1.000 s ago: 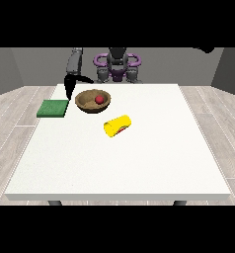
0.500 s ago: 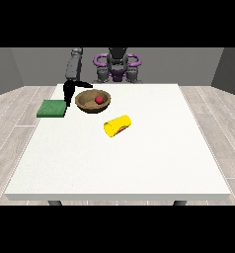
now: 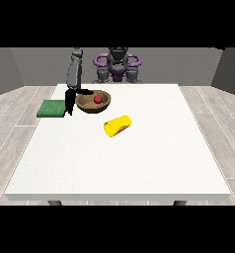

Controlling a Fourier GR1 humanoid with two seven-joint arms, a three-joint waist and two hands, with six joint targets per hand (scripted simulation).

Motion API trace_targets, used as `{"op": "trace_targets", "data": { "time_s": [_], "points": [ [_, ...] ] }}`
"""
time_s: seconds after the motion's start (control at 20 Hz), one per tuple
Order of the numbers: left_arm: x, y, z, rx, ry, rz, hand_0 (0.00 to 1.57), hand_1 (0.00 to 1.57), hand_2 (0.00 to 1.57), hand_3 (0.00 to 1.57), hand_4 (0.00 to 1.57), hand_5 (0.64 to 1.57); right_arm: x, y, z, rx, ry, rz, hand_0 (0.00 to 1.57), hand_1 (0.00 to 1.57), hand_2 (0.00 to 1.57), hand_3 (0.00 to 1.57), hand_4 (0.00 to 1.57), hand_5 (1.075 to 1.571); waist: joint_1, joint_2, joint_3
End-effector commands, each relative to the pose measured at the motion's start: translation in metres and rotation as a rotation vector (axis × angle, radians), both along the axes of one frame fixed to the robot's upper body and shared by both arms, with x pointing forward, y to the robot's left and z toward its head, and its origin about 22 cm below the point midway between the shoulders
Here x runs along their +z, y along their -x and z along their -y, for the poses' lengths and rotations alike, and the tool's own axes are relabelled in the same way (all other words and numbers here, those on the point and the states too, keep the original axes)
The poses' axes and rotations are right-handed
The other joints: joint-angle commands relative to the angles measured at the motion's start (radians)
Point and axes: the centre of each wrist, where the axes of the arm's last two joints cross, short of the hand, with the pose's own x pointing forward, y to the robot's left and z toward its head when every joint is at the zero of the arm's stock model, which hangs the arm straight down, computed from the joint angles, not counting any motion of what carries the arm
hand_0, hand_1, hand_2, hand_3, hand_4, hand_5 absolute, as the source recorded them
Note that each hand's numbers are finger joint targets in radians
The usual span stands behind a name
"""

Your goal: Pick the cup and pour the ball into the bowl, then pick the bowl and place it on the pad

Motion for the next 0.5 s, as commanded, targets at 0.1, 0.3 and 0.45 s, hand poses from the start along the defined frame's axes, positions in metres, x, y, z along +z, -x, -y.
{"op": "trace_targets", "data": {
  "time_s": [0.1, 0.3, 0.45],
  "points": [
    [0.021, 0.012, -0.012, -0.001, 0.001, 0.082, 0.00, 0.00, 0.00, 0.00, 0.00, 1.568, -0.007, -0.003, -0.007, 0.007, -0.023, 0.032, 0.00, 0.00, 0.00, 0.00, 0.00, 1.567, 0.016, 0.061, 0.0058],
    [0.033, 0.012, -0.007, -0.022, 0.018, 0.070, 0.00, 0.00, 0.00, 0.00, 0.00, 1.569, -0.025, 0.010, -0.004, -0.044, -0.132, -0.111, 0.00, 0.00, 0.00, 0.00, 0.61, 1.512, 0.031, 0.056, 0.0064],
    [0.044, 0.010, 0.003, -0.031, 0.023, 0.082, 0.00, 0.00, 0.00, 0.00, 0.00, 1.571, -0.033, 0.018, -0.004, -0.065, -0.068, -0.202, 1.57, 1.57, 1.57, 0.81, 0.95, 1.529, 0.049, 0.092, 0.0060]
  ]
}}
